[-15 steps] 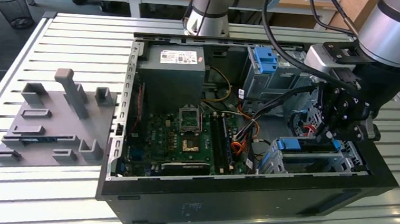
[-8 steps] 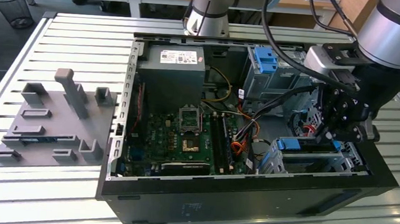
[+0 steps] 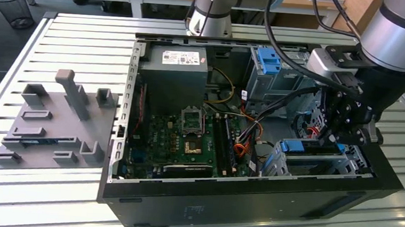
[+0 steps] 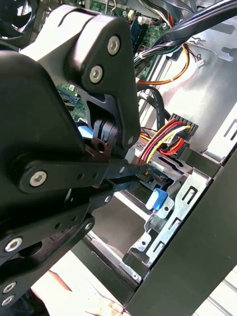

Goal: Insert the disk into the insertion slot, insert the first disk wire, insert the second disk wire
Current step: 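Insert the first disk wire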

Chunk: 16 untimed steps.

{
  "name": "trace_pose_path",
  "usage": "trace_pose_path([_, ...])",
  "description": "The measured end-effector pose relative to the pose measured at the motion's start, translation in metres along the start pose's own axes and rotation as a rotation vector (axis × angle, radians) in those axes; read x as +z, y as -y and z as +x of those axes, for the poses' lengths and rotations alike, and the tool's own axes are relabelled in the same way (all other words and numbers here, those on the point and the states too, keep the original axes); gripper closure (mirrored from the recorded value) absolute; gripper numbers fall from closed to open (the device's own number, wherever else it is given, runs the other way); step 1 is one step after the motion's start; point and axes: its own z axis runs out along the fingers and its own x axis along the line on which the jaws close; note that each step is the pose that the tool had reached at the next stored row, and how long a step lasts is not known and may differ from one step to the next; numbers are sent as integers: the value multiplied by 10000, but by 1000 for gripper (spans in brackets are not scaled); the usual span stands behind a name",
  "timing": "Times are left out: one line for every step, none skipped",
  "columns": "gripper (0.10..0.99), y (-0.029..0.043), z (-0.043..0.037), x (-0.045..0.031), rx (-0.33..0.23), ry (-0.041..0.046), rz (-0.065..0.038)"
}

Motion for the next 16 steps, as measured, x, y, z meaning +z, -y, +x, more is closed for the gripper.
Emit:
trace_pose_path([906,0,0,1,1,3,0])
trace_pose_path([906,0,0,1,0,2,0])
trace_pose_path([843,0,0,2,1,2,1])
trace_pose_path([843,0,0,1,0,2,1])
trace_pose_path([843,0,0,-1,0,0,1])
trace_pose_path([843,0,0,-8,0,-1,1])
trace_pose_path([843,1,1,-16,0,0,1])
trace_pose_path([843,1,2,-27,0,1,1])
trace_pose_path([843,2,2,-37,1,1,1])
trace_pose_path([843,2,3,-49,0,2,1])
trace_pose_path([843,3,3,-63,1,3,1])
trace_pose_path([843,3,4,-76,1,2,1])
trace_pose_path([843,4,5,-86,0,1,0])
trace_pose_path([843,4,5,-95,0,1,-2])
trace_pose_path([855,5,6,-101,0,3,-4])
trace_pose_path([922,5,6,-104,0,5,-5])
